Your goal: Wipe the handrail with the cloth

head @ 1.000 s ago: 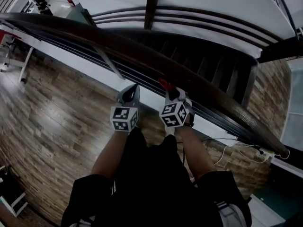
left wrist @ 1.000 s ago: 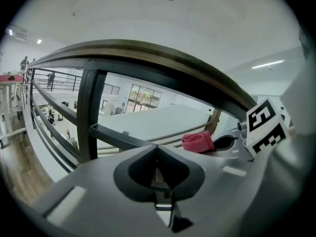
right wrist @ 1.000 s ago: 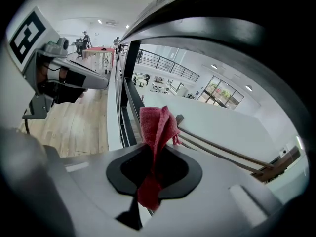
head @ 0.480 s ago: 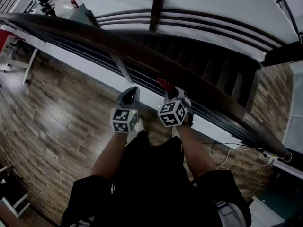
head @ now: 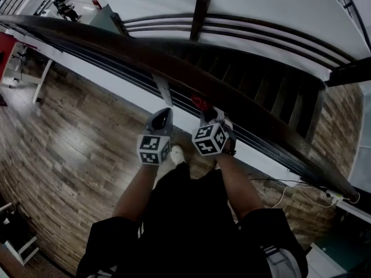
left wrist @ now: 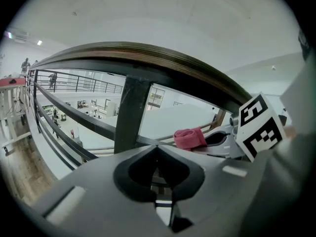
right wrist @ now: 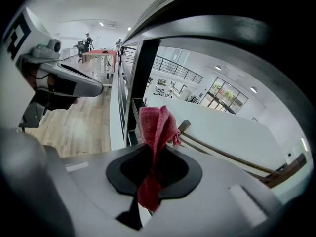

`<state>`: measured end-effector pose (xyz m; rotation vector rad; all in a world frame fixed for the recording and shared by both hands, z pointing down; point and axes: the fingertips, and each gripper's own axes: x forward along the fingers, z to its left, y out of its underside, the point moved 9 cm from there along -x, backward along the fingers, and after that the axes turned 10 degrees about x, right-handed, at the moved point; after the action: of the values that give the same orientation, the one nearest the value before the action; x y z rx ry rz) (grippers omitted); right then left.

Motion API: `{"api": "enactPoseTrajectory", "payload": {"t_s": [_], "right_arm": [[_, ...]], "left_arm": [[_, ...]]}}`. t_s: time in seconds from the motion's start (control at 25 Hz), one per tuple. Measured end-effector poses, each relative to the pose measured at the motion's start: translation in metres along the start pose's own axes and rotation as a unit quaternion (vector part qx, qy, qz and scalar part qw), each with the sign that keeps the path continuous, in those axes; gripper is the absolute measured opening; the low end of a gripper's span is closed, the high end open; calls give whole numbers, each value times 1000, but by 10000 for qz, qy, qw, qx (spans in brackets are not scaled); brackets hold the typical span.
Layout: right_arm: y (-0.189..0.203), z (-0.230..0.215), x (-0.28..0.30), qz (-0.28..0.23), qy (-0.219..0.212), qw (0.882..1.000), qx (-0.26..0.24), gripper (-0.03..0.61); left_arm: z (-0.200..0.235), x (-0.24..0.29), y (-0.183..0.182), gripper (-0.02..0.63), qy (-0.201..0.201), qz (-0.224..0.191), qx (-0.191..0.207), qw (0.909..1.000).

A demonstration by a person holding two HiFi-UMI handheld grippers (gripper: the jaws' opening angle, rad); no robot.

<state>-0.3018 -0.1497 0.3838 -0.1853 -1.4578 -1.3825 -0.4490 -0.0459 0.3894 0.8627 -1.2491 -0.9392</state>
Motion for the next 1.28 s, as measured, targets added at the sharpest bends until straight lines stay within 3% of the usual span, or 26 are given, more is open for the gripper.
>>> {"api": "enactPoseTrajectory", "payload": {"t_s": [0.68,1.12,1.28], "right_arm": [[-47,32,29,-93,-398,9974,-590,41],[-61,40,37,-178,-412,9974,-564,41],[-69,45,44,-376,-628,9949,-698,41]], "left_arm": [[35,-27,17,0,-512,170,-314,9980],[50,-43,19,0,-685,108,-419,9967],[48,-46,19,0,-674,141,-358,9970]]}}
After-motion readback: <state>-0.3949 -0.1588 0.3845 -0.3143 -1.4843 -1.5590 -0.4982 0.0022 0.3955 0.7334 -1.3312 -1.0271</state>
